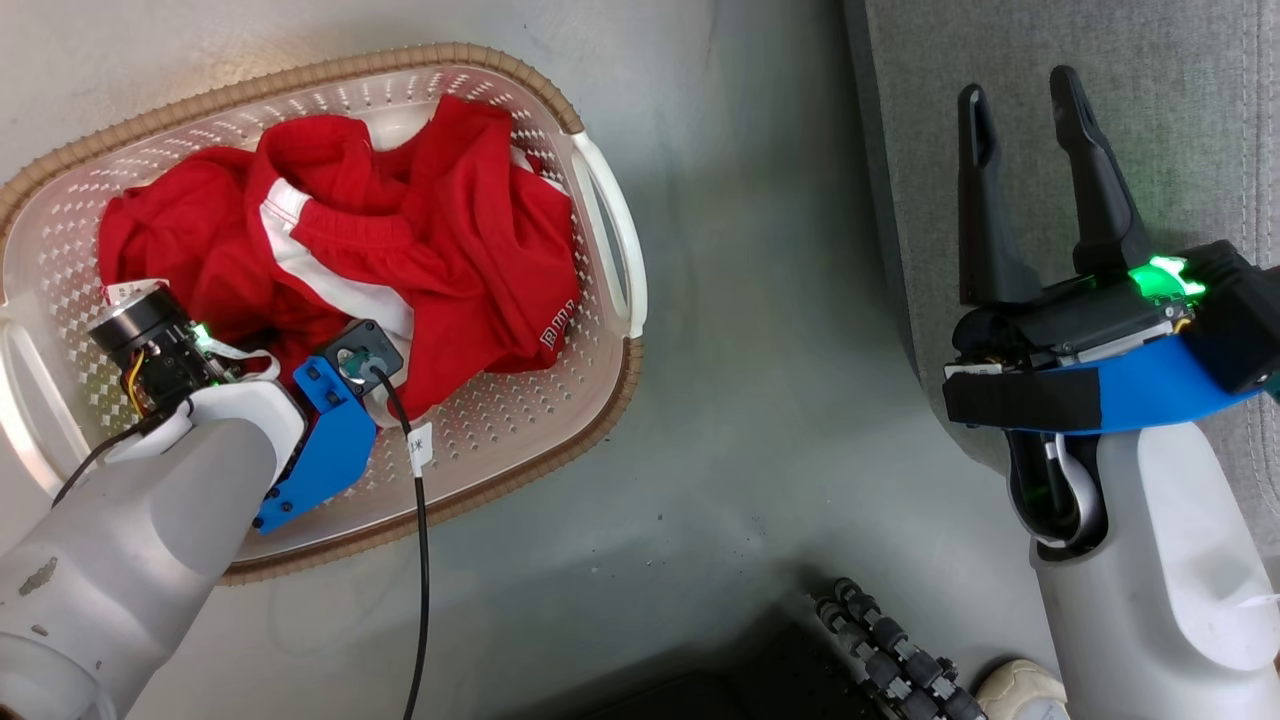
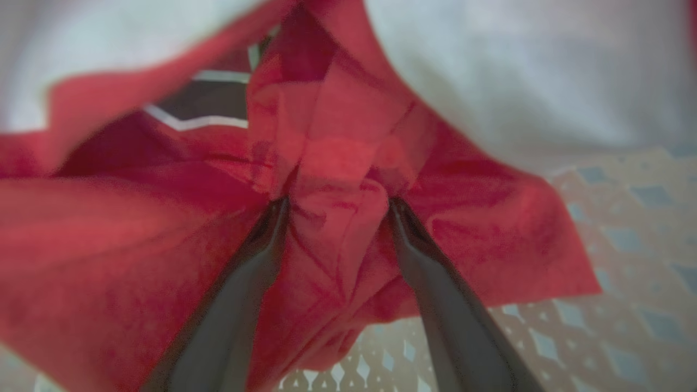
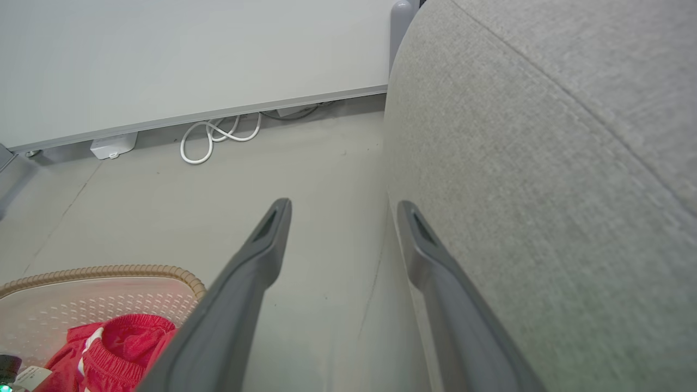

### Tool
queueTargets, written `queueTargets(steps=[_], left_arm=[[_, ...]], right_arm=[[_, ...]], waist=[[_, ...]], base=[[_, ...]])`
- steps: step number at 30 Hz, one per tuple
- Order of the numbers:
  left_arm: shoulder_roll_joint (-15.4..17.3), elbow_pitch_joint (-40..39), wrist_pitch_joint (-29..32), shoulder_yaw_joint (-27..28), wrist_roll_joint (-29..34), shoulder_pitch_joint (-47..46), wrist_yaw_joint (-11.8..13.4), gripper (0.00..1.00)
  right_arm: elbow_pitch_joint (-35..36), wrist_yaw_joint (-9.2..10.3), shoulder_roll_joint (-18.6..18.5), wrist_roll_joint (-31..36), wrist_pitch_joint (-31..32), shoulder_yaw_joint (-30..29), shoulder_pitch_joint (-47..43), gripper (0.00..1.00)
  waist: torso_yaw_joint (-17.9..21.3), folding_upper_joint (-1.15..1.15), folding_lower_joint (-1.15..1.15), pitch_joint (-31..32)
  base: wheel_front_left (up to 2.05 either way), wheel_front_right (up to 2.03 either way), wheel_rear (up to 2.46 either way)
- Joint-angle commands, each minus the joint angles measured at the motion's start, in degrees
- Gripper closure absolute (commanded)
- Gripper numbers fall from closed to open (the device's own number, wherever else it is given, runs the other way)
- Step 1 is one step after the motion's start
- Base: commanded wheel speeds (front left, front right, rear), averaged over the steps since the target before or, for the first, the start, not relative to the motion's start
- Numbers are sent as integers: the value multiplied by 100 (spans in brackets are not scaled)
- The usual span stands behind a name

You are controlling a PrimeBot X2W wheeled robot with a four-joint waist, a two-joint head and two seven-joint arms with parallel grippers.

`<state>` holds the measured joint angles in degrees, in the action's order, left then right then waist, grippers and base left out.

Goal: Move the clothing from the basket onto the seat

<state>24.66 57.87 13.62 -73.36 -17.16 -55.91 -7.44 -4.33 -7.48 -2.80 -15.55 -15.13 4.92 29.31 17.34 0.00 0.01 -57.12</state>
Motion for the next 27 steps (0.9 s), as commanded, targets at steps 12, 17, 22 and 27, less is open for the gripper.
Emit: queueTargets(steps=[12,17,22,27], left_arm=[[-103,19,-173,-16,0,-116,-5,100],[-237,19,-462,-15,-46,-73,-5,100],[-443,71,-796,-16,-165,25,-5,100],[-684,130,-1132,-16,-298,75,-5,100]], right_arm=[[-46,-3,-16,39,-4,-57,160,0],[-85,-3,-16,99,-4,-105,117,0],[-126,-3,-17,165,-4,-140,26,0],[-201,-3,-17,280,-4,-193,-80,0]], waist=[[-90,0,-1,164],[-196,0,-1,413],[-352,0,-1,762],[-537,0,-1,1180]], base=[[0,0,0],[0,0,0],[0,0,0],[0,0,0]])
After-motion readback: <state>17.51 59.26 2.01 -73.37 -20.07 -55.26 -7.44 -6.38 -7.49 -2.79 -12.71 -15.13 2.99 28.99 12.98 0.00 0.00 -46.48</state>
